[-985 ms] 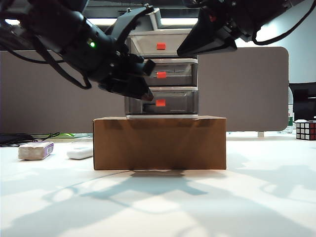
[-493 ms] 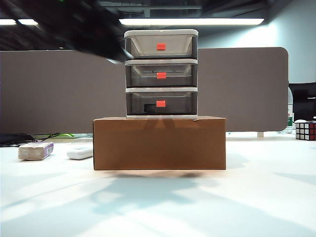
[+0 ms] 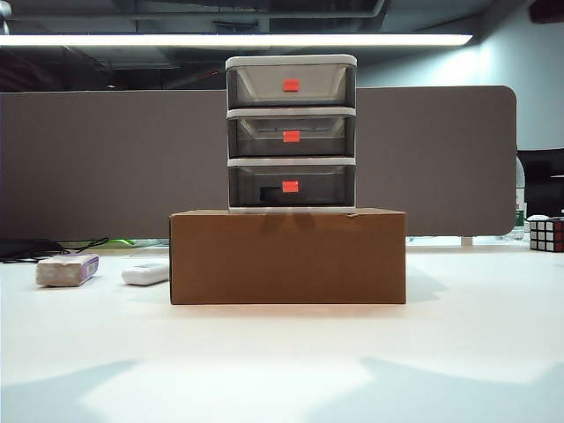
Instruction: Open the third layer of the drawer on the table, pick up the transparent tape on the table and put it in, and finally close the drawer.
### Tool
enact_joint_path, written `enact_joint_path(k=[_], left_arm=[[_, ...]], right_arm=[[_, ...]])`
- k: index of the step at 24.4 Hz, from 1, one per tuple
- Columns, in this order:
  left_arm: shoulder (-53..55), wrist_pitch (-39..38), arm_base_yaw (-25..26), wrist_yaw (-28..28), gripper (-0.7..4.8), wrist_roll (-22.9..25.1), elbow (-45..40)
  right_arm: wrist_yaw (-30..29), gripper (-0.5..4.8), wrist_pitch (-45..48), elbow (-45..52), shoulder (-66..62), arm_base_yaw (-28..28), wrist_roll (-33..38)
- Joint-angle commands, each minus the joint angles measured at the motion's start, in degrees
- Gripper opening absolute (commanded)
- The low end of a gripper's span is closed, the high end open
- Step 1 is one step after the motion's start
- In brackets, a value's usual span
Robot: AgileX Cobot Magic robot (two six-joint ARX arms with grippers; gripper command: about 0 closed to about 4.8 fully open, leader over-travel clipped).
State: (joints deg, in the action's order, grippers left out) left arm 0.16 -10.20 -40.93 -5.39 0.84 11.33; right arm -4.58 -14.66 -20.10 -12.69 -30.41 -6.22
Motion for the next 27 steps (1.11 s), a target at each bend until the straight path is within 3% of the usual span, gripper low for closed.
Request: enact_joint_path(k=[1, 3, 5, 8, 14, 18, 22, 25, 27], left_arm=[[0.59, -4.39, -0.13, -0.83, -0.05, -1.75, -0.59], [0.46, -4.04, -0.17, -1.49, -0.05, -0.96, -1.2], [0.24, -3.78, -0.17, -2.49, -0.05, 1.86, -1.49], [0.04, -1.33, -0.15, -3.74, -0.05, 2.12, -2.91], [-0.02, 12.74, -0.15, -4.94, -0.05, 0.61, -10.99], [-0.02, 10.73, 1.07, -6.05, -0.05, 3.91, -10.95], [-0.02, 10.75, 11.04, -6.14, -0.05, 4.74, -10.95], [-0.02, 10.73, 22.34, 4.0, -0.05, 4.31, -10.95], [-0.02, 10.73, 27.58, 7.76, -0.05, 2.23, -10.95]], right_arm=[[0.66, -0.05, 0.0, 3.82, 5.6, -0.66, 0.94], [3.54, -0.05, -0.48, 6.82, 10.78, -0.94, 1.66], [3.63, -0.05, 0.11, 9.49, 12.72, -0.79, 1.9], [3.8, -0.05, 2.51, 12.59, 12.57, -0.85, 1.9], [5.14, -0.05, 12.57, 20.04, 12.61, -0.52, 2.97], [7.72, -0.05, 12.31, 20.04, 12.72, -0.44, -0.37], [8.39, -0.05, 11.82, 20.04, 12.72, 3.41, -1.53], [6.84, -0.05, 11.89, 20.04, 12.74, 8.9, -1.55], [5.44, -0.05, 11.87, 20.04, 12.72, 12.37, -1.53]])
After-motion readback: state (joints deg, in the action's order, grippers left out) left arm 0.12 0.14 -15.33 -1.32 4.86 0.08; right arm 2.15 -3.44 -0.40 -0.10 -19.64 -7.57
